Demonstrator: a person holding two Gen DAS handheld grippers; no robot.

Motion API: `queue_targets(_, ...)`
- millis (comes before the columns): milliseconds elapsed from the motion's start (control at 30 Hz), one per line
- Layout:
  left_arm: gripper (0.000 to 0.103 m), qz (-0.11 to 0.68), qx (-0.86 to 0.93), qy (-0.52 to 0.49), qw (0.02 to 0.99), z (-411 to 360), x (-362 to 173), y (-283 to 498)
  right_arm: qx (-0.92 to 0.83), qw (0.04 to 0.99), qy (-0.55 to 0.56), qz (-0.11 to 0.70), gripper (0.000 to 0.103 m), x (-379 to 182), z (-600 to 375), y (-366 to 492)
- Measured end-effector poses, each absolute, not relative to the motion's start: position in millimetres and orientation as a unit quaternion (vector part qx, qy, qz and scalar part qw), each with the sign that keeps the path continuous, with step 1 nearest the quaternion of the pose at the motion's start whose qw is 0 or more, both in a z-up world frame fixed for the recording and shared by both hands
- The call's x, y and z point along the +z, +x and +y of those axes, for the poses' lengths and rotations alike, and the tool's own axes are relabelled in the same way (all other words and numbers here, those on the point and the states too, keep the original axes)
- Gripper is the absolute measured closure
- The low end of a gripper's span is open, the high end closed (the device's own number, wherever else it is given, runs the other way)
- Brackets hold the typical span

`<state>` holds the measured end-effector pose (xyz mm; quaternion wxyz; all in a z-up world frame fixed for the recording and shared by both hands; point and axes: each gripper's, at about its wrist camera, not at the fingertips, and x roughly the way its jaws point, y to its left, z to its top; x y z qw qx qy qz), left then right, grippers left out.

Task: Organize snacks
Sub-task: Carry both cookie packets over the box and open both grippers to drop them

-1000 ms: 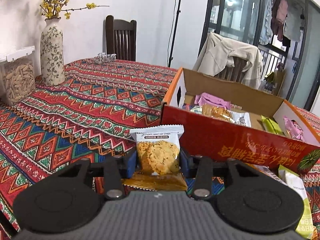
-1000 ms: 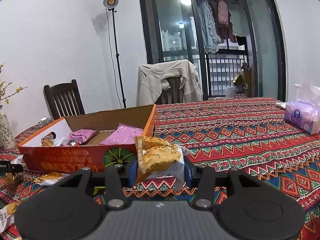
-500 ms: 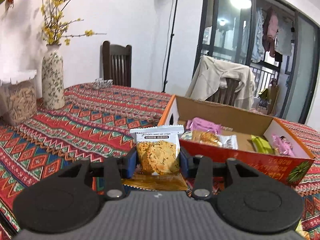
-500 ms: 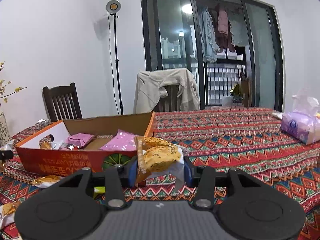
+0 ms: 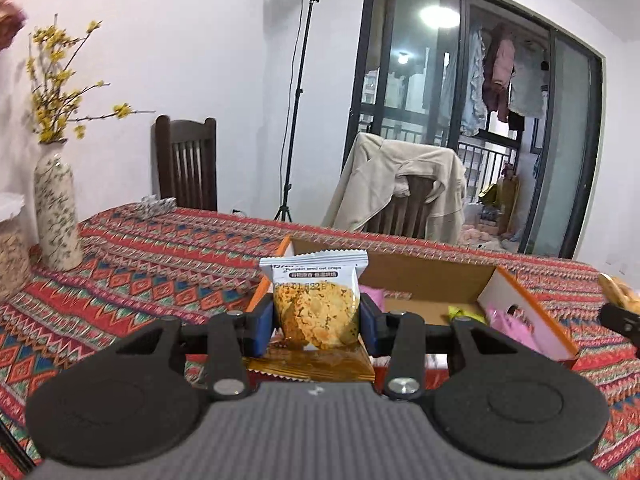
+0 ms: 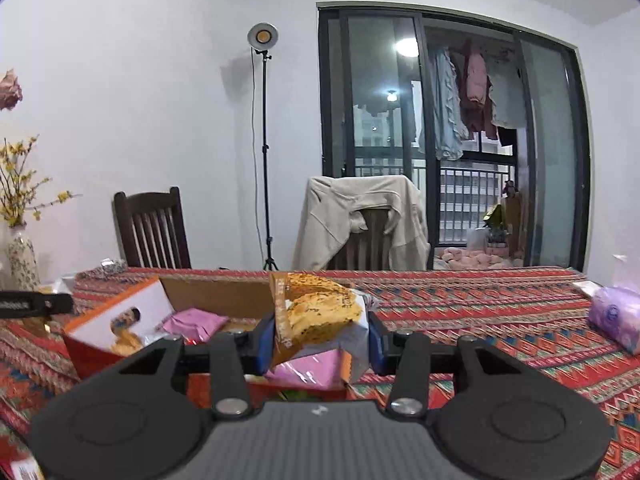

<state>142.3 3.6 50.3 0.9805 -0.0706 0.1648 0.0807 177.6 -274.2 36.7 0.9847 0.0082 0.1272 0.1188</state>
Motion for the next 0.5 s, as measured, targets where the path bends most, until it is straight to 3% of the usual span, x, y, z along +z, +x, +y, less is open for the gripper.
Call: queue_targets(500, 0.06, 0.151, 0.091, -0.089, 0.98, -6, 71, 219, 0.138, 0.982, 0.011, 0.125, 0.059, 64, -212, 260)
